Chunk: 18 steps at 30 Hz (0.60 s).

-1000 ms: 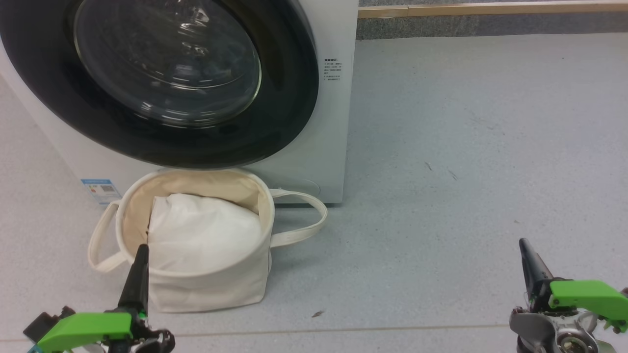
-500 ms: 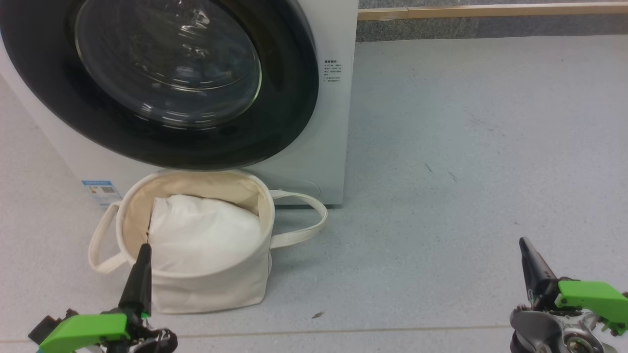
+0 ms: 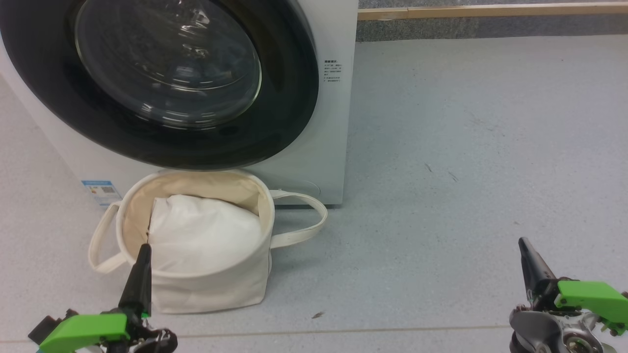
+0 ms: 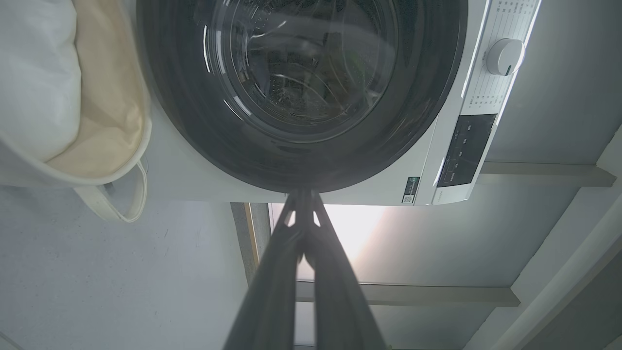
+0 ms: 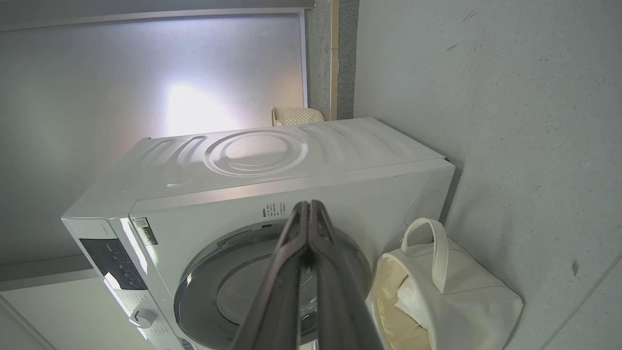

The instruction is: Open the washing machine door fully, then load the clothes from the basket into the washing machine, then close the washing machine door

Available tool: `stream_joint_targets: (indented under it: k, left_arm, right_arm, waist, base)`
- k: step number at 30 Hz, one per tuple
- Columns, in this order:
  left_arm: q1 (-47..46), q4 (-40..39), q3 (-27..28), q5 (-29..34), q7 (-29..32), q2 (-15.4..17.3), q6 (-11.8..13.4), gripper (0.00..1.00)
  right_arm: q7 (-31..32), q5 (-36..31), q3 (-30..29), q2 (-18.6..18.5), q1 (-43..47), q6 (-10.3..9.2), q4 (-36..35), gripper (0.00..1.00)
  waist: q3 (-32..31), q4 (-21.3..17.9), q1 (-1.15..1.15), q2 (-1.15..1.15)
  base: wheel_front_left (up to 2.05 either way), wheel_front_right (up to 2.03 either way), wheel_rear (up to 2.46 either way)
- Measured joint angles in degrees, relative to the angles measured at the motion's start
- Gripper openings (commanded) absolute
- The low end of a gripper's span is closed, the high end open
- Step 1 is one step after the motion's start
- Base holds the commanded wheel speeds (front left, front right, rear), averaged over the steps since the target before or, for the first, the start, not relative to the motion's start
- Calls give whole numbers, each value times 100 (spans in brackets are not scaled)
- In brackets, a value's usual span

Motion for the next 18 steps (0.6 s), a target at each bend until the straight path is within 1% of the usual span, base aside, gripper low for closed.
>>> stream_joint_targets:
  k: [18]
  left_arm:
    - [1, -1, 1, 0, 0, 0, 0, 0]
  right_arm:
    - [-9, 65, 54, -1, 2, 0, -2, 0]
  waist:
    - [0, 0, 0, 0]
  base:
    - [0, 0, 0]
